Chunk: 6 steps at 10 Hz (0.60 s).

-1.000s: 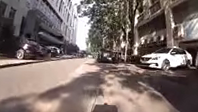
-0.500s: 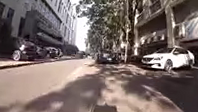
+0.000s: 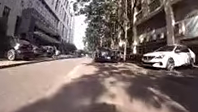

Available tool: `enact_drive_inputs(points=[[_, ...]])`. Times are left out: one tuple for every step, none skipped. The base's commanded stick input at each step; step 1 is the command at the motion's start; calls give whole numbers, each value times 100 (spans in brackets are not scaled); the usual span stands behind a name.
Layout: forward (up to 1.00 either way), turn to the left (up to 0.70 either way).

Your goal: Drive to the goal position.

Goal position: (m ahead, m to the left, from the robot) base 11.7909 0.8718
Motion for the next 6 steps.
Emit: enact_drive_inputs(points=[[29, -38], [1, -67], [0, -70], [0, -70], [0, -70], [0, -70]])
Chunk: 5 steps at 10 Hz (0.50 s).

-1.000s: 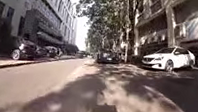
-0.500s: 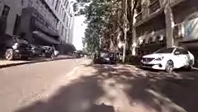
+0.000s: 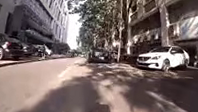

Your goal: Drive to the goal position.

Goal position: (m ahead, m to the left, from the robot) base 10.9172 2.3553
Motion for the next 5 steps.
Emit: enact_drive_inputs(points=[[0, -70], [0, -70], [0, -70], [0, -62], [0, -21]])
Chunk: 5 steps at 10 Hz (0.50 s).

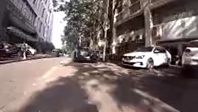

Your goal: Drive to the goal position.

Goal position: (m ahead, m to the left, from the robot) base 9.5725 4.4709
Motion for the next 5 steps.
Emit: enact_drive_inputs(points=[[0, 0], [0, 0], [0, 0], [0, 0], [0, 0]])
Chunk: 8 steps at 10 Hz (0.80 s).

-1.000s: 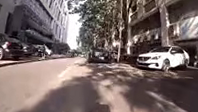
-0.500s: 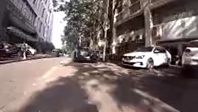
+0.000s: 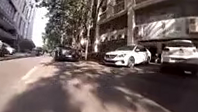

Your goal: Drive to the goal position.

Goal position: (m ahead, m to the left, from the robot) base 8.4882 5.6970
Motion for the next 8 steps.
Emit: enact_drive_inputs(points=[[0, 0], [0, 0], [0, 0], [0, 0], [61, 0], [70, 0], [70, 0], [70, 0]])
